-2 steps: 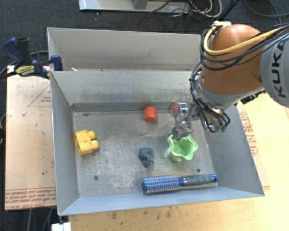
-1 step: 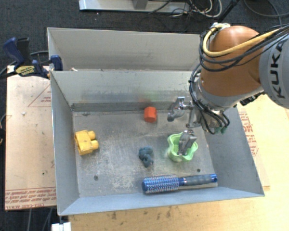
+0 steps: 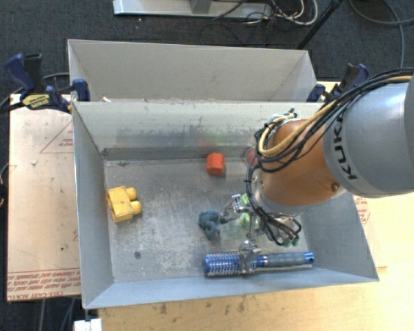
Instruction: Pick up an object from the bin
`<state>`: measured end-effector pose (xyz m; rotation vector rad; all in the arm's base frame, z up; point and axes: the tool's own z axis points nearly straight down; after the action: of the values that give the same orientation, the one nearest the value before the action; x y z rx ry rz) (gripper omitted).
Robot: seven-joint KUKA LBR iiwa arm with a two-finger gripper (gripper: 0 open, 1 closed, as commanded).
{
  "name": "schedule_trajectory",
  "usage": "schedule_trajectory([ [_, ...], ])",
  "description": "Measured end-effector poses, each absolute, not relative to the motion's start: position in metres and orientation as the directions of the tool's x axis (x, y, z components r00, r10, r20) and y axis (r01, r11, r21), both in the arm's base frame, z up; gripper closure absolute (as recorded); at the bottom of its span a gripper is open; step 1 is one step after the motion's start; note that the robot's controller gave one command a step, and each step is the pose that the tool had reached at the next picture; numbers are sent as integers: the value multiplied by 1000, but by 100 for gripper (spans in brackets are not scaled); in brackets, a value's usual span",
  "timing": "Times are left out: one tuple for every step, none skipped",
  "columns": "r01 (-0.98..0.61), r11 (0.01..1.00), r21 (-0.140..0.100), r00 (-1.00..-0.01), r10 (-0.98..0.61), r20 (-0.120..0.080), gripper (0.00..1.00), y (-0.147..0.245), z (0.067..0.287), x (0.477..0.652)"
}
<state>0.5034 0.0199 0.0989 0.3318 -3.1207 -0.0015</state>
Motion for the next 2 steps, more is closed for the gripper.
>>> schedule_trajectory([
  [-398,917,-10,-917,-398,-25,0,50,77,491],
  [-398,918,-4,-917,-398,-15,100,51,76,488],
])
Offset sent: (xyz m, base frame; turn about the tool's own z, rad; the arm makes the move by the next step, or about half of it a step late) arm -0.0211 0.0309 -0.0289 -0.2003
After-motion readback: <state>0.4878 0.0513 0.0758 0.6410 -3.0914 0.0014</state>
